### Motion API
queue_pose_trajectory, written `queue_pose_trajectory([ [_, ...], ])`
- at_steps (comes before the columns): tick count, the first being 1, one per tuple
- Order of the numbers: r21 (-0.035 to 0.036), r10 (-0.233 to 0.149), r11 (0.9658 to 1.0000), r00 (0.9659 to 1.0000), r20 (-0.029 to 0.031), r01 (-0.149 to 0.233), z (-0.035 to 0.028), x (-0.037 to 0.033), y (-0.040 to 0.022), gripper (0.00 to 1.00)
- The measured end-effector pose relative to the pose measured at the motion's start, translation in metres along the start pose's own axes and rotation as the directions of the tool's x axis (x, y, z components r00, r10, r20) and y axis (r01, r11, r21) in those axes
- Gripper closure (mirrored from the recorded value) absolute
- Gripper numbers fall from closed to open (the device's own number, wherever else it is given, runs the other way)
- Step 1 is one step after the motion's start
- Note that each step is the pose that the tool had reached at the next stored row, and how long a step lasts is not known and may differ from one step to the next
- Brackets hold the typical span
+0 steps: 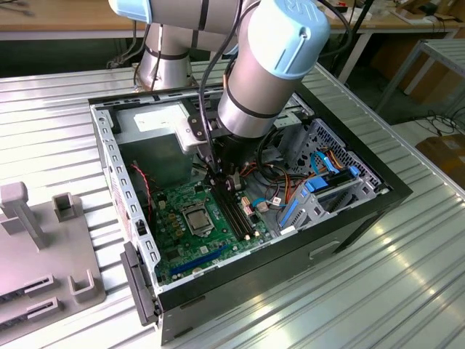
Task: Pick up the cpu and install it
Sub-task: 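Install the first cpu locking lever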
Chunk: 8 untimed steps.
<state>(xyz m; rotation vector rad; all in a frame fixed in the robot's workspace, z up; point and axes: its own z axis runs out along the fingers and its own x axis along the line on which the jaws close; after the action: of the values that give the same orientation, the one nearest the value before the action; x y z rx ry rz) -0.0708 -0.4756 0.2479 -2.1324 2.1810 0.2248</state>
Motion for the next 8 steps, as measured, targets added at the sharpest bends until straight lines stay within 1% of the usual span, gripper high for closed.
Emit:
queue_pose_trajectory([
  [2,-0.0002,-0.001,1.0,1.0,-0.0022,0.001,0.0,0.0008,0.0,0.89],
  [4,0.0,-0.001,1.0,1.0,-0.0025,0.001,0.0009,0.0016,0.0,0.89],
  [6,-0.0001,-0.001,1.0,1.0,-0.0049,0.001,0.0009,0.0026,-0.0001,0.89],
  [8,0.0,-0.001,1.0,1.0,-0.0055,0.001,0.0015,0.0033,-0.0001,0.89],
])
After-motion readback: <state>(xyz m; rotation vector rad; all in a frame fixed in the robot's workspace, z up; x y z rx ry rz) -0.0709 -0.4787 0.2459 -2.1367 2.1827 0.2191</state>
